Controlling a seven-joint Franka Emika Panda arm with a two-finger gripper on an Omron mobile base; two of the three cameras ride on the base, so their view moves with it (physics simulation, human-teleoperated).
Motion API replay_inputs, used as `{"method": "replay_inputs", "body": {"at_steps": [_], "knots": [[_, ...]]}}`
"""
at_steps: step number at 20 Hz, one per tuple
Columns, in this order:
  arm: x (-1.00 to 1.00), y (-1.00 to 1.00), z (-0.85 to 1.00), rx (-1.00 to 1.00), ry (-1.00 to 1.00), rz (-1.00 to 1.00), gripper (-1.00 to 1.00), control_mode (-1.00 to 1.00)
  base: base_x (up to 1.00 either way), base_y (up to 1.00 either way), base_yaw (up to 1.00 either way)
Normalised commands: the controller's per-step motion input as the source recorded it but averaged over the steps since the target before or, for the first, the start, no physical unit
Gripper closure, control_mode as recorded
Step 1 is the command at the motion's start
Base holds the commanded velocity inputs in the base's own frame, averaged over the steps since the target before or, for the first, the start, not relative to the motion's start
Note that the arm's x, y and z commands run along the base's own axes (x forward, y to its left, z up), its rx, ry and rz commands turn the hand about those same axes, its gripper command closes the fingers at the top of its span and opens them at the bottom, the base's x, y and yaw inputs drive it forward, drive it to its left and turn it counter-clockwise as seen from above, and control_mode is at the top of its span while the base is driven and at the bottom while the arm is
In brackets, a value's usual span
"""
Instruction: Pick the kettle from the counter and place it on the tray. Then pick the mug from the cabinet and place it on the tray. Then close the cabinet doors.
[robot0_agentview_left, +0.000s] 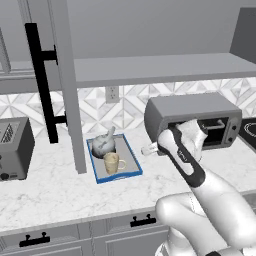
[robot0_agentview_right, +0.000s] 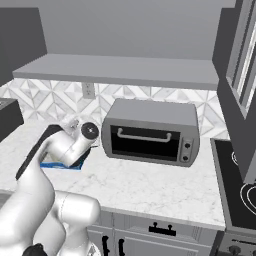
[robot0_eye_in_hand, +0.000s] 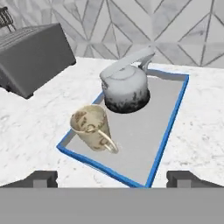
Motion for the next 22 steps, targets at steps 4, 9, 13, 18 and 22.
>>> {"method": "replay_inputs", "body": {"at_steps": [4, 9, 13, 18, 22], "knots": [[0.0, -0.94, 0.95, 0.08, 0.5, -0.62, -1.0, -1.0, 0.0, 0.0, 0.0], [-0.07, -1.0, 0.24, 0.15, 0.21, -0.54, -1.0, -1.0, 0.0, 0.0, 0.0], [-0.02, -1.0, 0.0, 0.11, -0.02, -0.25, -1.0, -1.0, 0.0, 0.0, 0.0], [-0.37, -1.0, 0.0, 0.15, -0.19, -0.21, 1.0, -1.0, 0.0, 0.0, 0.0], [-0.26, -1.0, 0.0, 0.21, -0.14, -0.17, 1.0, -1.0, 0.0, 0.0, 0.0]]}}
